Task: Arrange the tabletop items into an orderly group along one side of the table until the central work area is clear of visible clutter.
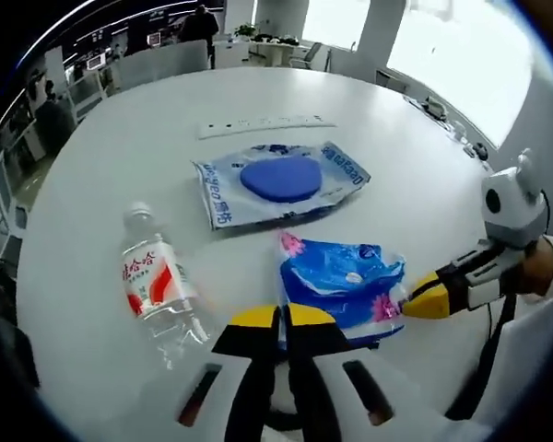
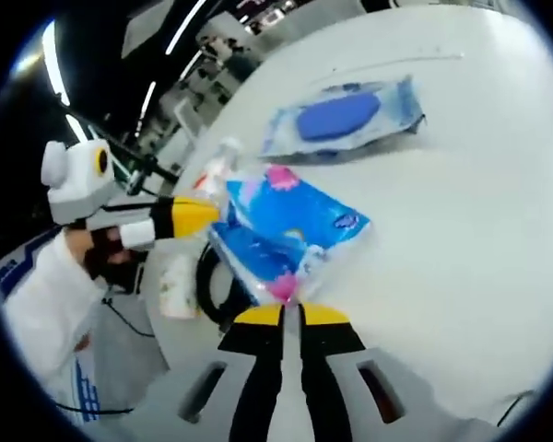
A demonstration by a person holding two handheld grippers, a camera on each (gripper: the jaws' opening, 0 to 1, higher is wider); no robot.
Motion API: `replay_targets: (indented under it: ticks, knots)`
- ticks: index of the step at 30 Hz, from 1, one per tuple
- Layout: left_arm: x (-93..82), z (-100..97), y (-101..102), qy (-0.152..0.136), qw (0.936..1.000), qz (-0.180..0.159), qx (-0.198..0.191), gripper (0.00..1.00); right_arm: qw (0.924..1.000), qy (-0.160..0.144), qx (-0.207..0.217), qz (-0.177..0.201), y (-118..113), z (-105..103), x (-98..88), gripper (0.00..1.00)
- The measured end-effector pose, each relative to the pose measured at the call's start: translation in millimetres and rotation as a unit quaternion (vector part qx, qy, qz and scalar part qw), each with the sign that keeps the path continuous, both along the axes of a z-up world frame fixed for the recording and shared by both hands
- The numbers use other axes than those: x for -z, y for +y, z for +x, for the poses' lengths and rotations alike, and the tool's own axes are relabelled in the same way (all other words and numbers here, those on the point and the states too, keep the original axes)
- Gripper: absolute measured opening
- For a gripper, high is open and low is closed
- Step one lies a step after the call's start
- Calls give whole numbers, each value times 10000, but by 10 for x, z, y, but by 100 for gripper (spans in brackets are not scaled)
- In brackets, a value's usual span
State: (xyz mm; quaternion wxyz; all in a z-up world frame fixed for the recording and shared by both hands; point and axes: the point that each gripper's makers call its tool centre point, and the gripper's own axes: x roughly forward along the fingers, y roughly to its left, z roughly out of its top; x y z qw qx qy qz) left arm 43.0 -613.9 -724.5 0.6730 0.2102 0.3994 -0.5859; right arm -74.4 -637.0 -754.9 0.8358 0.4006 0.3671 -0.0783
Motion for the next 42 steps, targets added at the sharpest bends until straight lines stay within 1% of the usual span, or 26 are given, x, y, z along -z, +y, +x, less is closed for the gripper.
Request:
replay_targets:
  ticks: [1,3,4,5,6,7,9,11,14,17,18,21,23,27,30,32,34,37,39,40,42]
  knots:
    - [-22,-14,2,51,10000,-36,-35,0,10000,-23,21,12,-13,-3,-5,2]
    - [-127,-67,-21,209,9993,-254,-174,0,10000,-37,85,-29,-51,-24,-18,0]
    - [-195,-109,-34,365,9983,-375,-248,0,9999,-44,116,-50,-71,-35,-22,0]
    - [-247,-135,-40,457,9975,-451,-292,0,9998,-57,177,-71,-106,-55,-28,0]
    - [-303,-148,-44,470,9970,-529,-308,0,9996,-66,255,-57,-137,-71,-36,0]
    - [-368,-171,-36,453,9968,-591,-301,0,9988,-176,450,40,-187,-67,-74,0]
    - [-470,-213,-17,403,9965,-668,-310,0,9959,-342,706,452,-216,-83,-176,0]
    - [-565,-240,-13,415,9950,-824,-386,0,9929,-516,887,601,-292,-111,-285,0]
    - [-665,-322,-11,513,9926,-996,-476,0,9895,-613,1056,767,-379,-195,-405,0]
    - [-717,-427,-16,511,9918,-1072,-482,0,9882,-764,1135,695,-474,-274,-546,0]
    - [-721,-441,-20,521,9915,-1086,-487,0,9879,-830,1147,633,-521,-309,-612,0]
    - [-769,-579,-44,597,9898,-1187,-520,0,9886,-951,1110,355,-632,-413,-754,0]
    - [-792,-674,-66,619,9891,-1236,-512,0,9881,-996,1135,292,-679,-485,-829,0]
    - [-776,-870,-122,636,9897,-1231,-359,0,9885,-1052,1087,11,-763,-677,-975,0]
    - [-782,-1024,-170,686,9896,-1243,-241,0,9895,-1006,1012,-252,-813,-825,-1027,0]
    - [-790,-1079,-217,687,9892,-1283,-180,0,9889,-1004,1039,-345,-843,-925,-1061,0]
    - [-791,-1139,-251,680,9892,-1292,-156,0,9880,-1044,1104,-287,-853,-995,-1104,0]
    - [-808,-1208,-294,703,9885,-1333,-133,0,9874,-1080,1088,-389,-880,-1076,-1182,0]
    - [-825,-1244,-320,724,9879,-1368,-121,0,9866,-1114,1064,-535,-919,-1123,-1231,0]
    - [-830,-1263,-339,717,9877,-1386,-106,0,9865,-1127,1087,-481,-920,-1141,-1244,0]
    - [-851,-1293,-367,706,9873,-1422,-96,0,9861,-1128,1104,-518,-945,-1167,-1257,0]
